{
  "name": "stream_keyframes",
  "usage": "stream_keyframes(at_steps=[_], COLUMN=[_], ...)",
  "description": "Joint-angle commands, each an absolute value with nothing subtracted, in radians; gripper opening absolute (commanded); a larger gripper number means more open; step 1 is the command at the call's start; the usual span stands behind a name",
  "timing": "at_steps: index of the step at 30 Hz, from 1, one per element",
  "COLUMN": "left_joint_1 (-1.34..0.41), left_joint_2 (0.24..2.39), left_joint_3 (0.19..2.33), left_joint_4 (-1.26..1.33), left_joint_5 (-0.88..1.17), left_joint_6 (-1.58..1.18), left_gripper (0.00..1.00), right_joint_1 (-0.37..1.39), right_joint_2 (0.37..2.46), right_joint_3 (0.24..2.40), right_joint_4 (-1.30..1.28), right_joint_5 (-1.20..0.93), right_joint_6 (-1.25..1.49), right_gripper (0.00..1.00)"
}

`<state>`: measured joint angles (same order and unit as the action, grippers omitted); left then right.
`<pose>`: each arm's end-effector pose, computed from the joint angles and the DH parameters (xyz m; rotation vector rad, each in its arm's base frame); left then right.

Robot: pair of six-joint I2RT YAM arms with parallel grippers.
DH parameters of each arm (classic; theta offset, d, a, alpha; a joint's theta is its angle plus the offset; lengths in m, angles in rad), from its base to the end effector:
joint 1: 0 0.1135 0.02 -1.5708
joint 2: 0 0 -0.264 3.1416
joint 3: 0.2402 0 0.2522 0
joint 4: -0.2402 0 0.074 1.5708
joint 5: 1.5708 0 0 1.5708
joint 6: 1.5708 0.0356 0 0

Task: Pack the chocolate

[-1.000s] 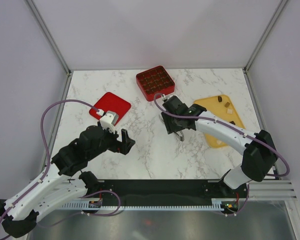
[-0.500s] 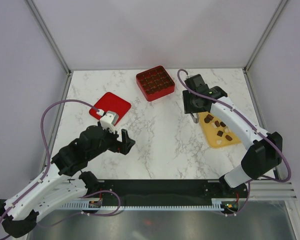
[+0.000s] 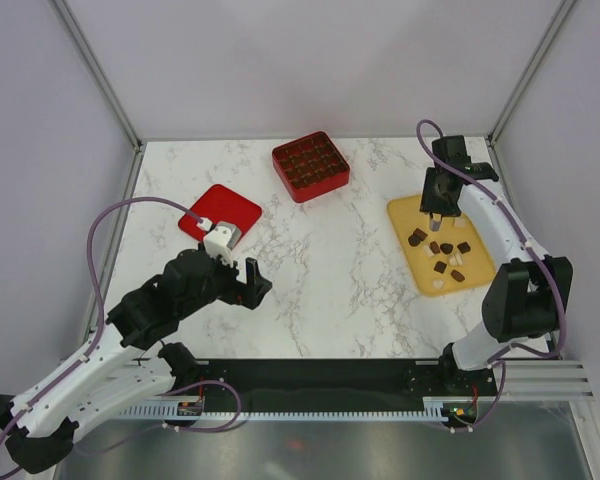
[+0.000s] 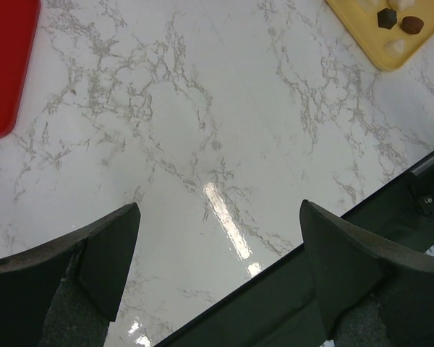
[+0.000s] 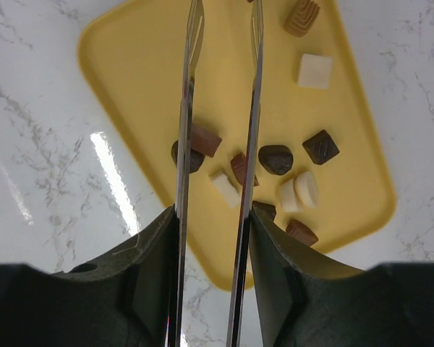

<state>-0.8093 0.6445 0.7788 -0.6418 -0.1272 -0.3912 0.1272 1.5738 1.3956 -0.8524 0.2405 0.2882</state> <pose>0.0993 -0.0976 0.3112 0.3637 2.0987 -0.5952 0.3268 0.0332 0.3000 0.2914 2.5462 -0.1566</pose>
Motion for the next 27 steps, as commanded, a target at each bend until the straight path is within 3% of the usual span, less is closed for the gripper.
stream_keyframes(at_steps=[1, 27], left_joint_1=[-0.811, -0.811], left_joint_2=[0.649, 0.686], left_joint_3=[0.779, 0.782], left_joint_4=[-0.630, -0.632], left_joint_5=[-0.123, -0.126], left_joint_6=[-0.379, -0.370], left_gripper=[1.00, 1.00], right_joint_1=[0.081, -0.029], right_joint_2=[1.653, 1.802], right_joint_3=[1.436, 1.490], right_joint_4=[-0.779, -0.715], right_joint_5=[0.216, 0.121], right_joint_6=[0.261, 0.198], right_gripper=[0.49, 0.45])
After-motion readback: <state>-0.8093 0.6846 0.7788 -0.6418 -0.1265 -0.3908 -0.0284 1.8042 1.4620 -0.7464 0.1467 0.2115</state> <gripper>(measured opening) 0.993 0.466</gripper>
